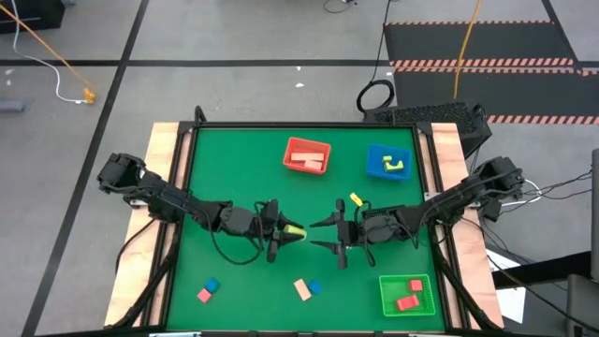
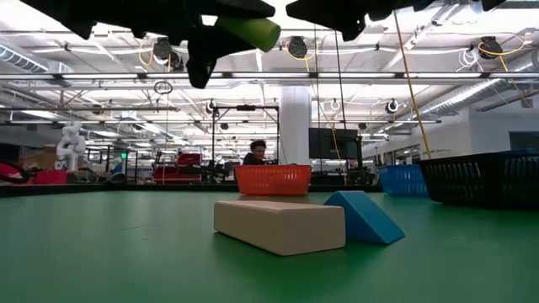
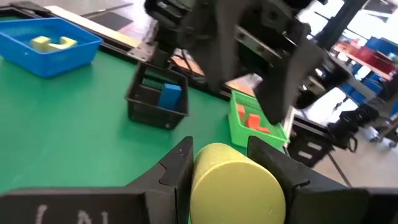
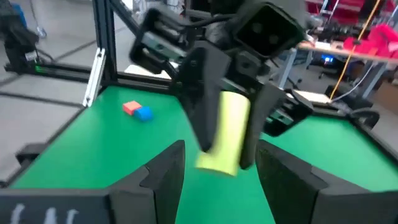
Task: Sort & place blocks by color
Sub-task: Put the green block into the blue bin
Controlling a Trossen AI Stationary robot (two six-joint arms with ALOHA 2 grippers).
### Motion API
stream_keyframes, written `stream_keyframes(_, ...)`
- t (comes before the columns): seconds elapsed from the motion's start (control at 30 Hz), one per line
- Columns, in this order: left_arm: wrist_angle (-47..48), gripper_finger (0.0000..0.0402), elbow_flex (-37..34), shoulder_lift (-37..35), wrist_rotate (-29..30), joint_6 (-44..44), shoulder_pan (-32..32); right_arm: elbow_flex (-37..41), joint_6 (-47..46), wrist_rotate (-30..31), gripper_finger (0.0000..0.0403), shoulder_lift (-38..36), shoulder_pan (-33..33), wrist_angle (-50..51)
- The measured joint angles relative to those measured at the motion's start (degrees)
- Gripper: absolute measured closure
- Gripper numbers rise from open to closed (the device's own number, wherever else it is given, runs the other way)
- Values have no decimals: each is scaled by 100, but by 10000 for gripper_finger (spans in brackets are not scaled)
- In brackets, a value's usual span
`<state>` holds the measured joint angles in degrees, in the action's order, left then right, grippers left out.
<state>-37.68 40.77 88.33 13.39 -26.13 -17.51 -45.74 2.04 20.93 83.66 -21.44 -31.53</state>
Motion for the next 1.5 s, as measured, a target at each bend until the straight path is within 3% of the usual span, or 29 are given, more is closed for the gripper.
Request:
stream_keyframes(0.43,-1194,275,0,2,11,165,396,0,2420,622,218,0,7,-753)
stream_keyframes(0.63,-1348,275,0,2,6,161,524,0,2575,656,206,-4,49,-808)
stream_keyframes(1.0,-1773,275,0,7,18,49,710,0,3189,702,117,-2,42,-984)
stream_keyframes(1.5,-2698,275,0,5,-146,-10,714,0,4226,774,118,0,44,-1351)
